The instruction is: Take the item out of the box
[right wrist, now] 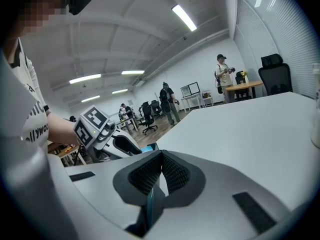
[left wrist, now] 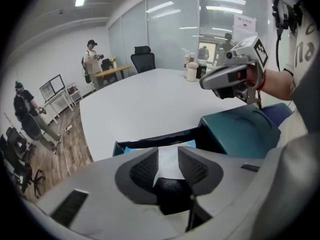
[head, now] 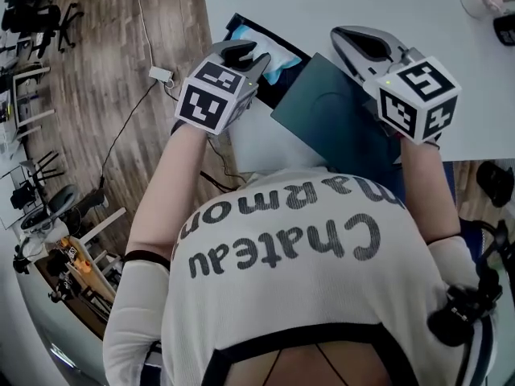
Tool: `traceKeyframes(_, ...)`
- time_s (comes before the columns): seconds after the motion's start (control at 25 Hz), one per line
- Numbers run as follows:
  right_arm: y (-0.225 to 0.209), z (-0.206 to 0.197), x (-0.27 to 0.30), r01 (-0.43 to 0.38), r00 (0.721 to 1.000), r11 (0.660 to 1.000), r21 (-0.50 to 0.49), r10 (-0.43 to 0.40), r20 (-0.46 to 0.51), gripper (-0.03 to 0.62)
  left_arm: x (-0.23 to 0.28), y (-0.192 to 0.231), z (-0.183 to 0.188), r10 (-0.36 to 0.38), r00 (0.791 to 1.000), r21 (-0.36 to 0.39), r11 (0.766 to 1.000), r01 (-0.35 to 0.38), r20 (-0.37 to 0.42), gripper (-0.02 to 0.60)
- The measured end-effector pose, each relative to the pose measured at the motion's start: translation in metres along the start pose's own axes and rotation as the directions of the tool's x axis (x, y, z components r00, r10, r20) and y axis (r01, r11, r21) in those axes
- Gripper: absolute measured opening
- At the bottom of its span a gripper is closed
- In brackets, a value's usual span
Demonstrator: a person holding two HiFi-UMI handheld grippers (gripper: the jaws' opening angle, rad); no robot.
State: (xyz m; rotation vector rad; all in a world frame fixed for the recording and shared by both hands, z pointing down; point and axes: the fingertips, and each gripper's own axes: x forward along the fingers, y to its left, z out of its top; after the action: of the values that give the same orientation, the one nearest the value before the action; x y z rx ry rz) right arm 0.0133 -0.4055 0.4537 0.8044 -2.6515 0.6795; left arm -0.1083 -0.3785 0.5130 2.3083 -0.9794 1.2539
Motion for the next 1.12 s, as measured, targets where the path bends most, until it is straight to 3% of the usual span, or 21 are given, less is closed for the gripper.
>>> traceKeyframes(0.24, 0.006, -0.002, -0.005, 0.011, 1.0, 1.0, 0.007, -0.011, 0.001, 0.0, 0.007, -0.006, -0.008, -0.045, 0.994, 0.084, 0.995, 0.053, -0.095, 0.152)
traceKeyframes(0.64, -0.009, -0.008, -0.004, 0.027, 1.0, 0.999, 0.024, -0.027, 0.015, -0.002, 0.026, -0.006, -0.008, -0.076, 0.985, 0.137, 0.986, 0.097, -0.154, 0.15)
traceKeyframes(0.88, -0.011, -0.007, -0.004, 0.019, 1.0, 0.999, 0.031, -0.019, 0.012, -0.002, 0.029, -0.004, -0.005, -0.125, 0.97, 0.074, 0.987, 0.143, -0.207, 0.147)
traceKeyframes(1.12, -0.009, -0.005, -0.004, 0.014, 1.0, 0.999, 0.035, -0.015, 0.012, -0.002, 0.024, -0.007, -0.01, -0.125, 0.963, 0.114, 0.981, 0.156, -0.24, 0.135)
